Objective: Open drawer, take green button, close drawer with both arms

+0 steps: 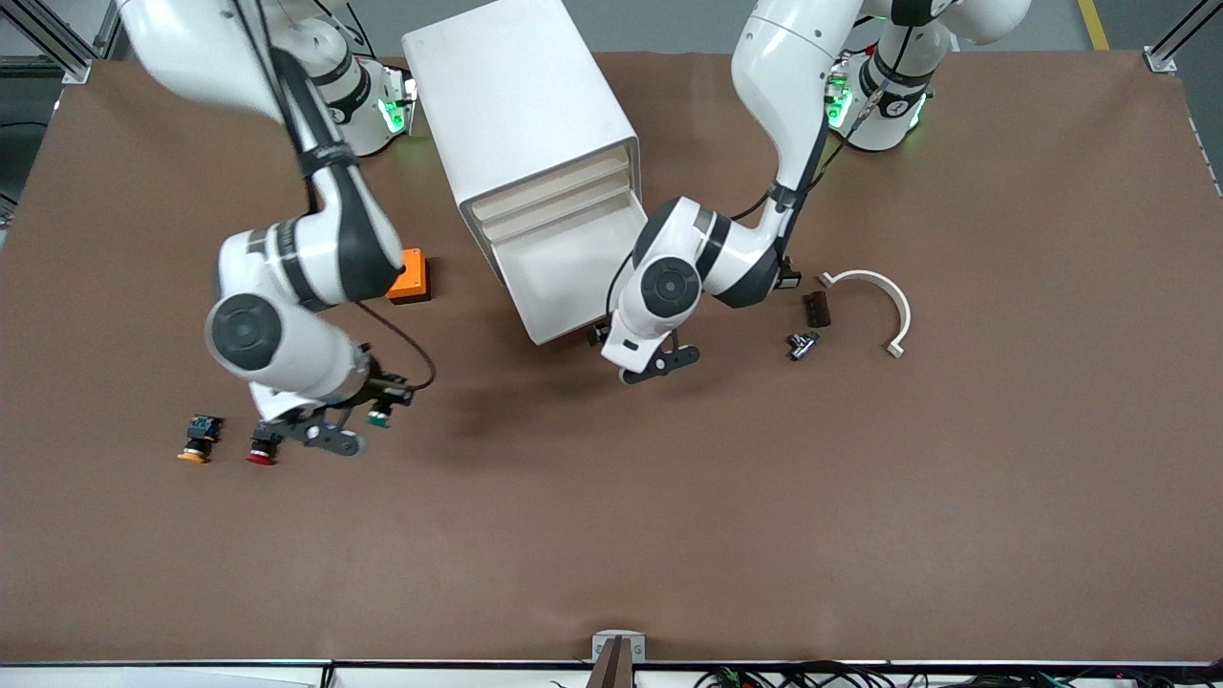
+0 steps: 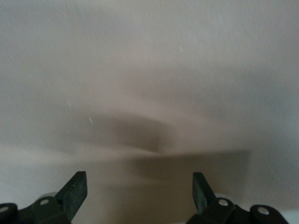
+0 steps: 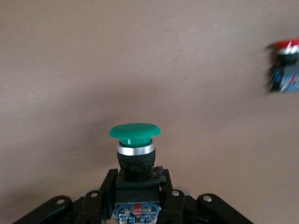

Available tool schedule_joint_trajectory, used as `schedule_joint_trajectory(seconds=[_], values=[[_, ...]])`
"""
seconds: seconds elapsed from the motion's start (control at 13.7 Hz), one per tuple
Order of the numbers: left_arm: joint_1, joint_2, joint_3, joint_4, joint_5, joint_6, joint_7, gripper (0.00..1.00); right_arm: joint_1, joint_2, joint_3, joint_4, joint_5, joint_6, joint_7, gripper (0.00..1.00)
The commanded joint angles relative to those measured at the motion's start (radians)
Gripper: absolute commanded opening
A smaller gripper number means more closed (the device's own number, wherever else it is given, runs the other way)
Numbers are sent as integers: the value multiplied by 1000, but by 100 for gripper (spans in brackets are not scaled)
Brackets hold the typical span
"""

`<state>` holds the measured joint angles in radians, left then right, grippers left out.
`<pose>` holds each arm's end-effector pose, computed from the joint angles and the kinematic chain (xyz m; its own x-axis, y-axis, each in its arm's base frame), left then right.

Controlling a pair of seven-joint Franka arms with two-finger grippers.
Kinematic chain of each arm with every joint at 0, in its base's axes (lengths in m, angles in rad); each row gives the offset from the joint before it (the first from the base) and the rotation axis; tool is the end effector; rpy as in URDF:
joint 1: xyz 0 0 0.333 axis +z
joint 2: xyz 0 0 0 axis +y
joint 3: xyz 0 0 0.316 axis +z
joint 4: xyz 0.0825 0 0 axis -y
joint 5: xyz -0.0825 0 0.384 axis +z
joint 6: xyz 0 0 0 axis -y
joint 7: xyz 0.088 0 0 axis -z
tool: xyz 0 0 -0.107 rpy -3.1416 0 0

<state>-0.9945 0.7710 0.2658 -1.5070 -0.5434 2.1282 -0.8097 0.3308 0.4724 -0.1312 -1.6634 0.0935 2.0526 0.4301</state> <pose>0.4880 -0.5051 0.2116 0.9130 0.3101 -0.2651 0.3374 -0.9392 0.0632 0.6485 0.1458 0.3292 0.9618 -0.2619 -0.0796 -0.2615 -0.9651 0.0150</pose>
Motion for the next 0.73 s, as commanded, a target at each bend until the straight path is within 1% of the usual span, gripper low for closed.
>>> schedule_joint_trajectory(seconds=[0.0,0.44,0.66], values=[[-36,-16,-17,-15,-21,15,-29,99,-74,-5,21,-81,-20,114,-118,0],[-153,-16,-26,-25,-24,15,-77,99,-174,116,21,-78,-40,300,-309,0],[-165,-24,-69,-36,-24,15,-150,99,-196,158,21,-75,-41,346,-350,0]])
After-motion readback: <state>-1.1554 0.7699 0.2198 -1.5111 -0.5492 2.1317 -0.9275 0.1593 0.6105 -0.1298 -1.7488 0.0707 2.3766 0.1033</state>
